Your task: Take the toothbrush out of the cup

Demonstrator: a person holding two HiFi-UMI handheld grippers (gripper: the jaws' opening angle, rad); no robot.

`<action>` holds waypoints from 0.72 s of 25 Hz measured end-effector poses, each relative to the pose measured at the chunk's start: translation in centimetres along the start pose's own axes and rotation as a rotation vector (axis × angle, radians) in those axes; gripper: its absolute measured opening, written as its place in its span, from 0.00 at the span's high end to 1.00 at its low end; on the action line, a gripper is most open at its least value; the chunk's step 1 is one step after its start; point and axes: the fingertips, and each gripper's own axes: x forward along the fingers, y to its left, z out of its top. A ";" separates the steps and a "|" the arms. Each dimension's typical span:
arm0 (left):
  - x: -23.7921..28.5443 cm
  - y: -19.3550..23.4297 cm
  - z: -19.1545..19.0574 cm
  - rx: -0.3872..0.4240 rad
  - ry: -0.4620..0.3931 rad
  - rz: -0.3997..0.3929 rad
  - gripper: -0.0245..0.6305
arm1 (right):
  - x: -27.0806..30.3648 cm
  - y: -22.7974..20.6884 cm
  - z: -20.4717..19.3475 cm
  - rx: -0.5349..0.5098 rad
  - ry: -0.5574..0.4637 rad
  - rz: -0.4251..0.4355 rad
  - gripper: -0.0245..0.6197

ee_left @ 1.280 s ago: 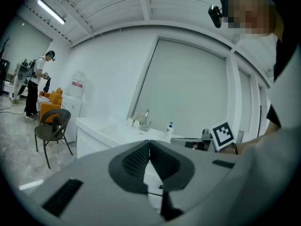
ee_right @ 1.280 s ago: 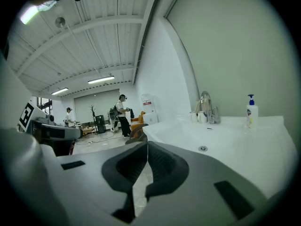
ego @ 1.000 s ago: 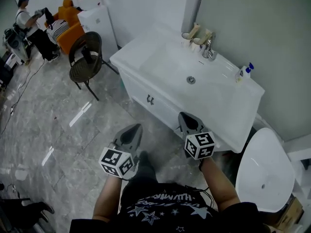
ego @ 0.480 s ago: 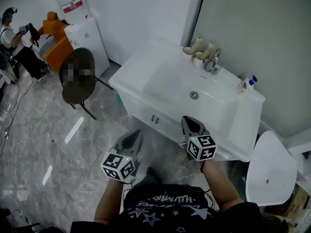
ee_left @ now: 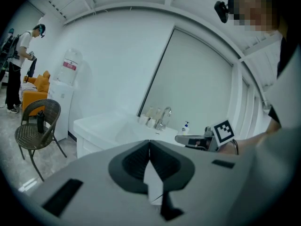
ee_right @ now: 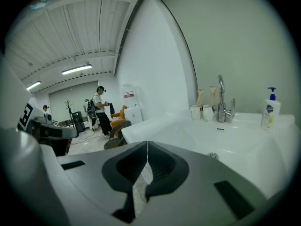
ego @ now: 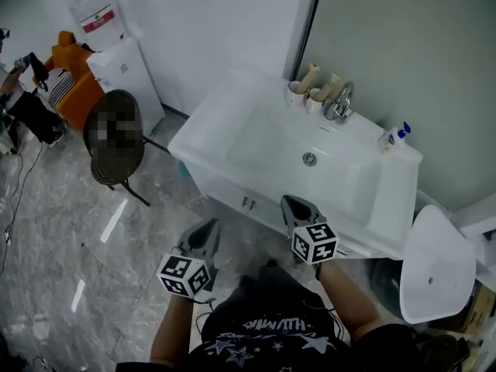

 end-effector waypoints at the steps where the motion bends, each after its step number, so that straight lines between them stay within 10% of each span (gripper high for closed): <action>1: 0.4 0.3 0.0 0.000 0.006 -0.003 0.93 | 0.3 -0.3 0.1 0.008 -0.002 -0.006 0.94; 18: 10.3 5.9 6.8 0.078 0.005 0.010 0.93 | 10.7 -7.8 6.2 0.076 -0.060 -0.035 0.94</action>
